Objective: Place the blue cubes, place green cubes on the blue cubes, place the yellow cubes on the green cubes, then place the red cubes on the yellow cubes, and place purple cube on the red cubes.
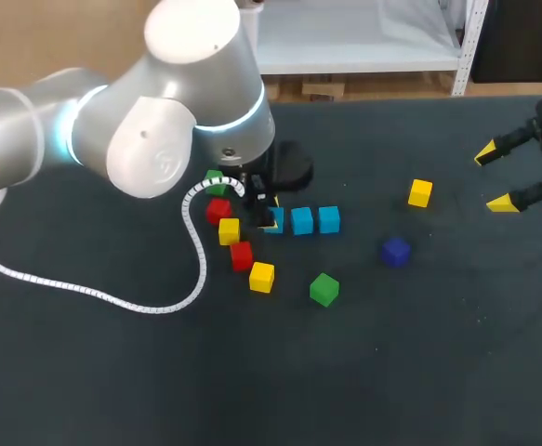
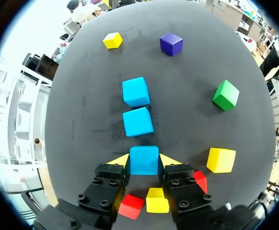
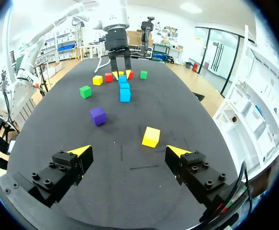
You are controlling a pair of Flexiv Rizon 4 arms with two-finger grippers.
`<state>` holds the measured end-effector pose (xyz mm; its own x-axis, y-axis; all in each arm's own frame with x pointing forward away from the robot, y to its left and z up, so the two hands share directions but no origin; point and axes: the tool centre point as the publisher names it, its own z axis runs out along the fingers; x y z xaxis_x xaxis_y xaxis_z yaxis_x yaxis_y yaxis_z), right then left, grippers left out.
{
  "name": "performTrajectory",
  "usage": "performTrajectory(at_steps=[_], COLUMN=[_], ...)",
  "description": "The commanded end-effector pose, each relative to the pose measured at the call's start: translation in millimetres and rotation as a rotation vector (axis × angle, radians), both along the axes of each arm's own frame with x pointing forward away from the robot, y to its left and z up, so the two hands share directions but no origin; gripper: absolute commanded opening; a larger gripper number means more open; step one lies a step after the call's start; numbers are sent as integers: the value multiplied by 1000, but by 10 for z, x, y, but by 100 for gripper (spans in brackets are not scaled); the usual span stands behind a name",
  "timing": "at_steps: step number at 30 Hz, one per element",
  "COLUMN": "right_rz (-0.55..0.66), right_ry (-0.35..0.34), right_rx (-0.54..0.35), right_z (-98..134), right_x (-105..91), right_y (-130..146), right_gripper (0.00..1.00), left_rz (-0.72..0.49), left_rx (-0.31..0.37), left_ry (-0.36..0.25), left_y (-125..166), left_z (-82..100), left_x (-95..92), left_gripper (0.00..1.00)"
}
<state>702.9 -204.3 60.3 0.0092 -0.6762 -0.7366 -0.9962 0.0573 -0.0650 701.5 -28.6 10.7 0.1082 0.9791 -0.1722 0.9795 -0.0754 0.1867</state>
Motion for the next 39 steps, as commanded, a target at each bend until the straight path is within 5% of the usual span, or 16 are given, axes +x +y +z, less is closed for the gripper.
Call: performTrajectory(at_steps=[1,39], right_rz=[-2,-2], right_ry=[-2,-2], right_rx=[0,0], right_z=[3,3], right_x=[-9,-9], right_y=[1,1], right_gripper=[100,100], left_rz=[-5,4], left_rx=[6,8], left_ry=[8,24], left_y=[-27,-33], left_z=[-14,-70], left_x=[59,47], left_gripper=[0,0])
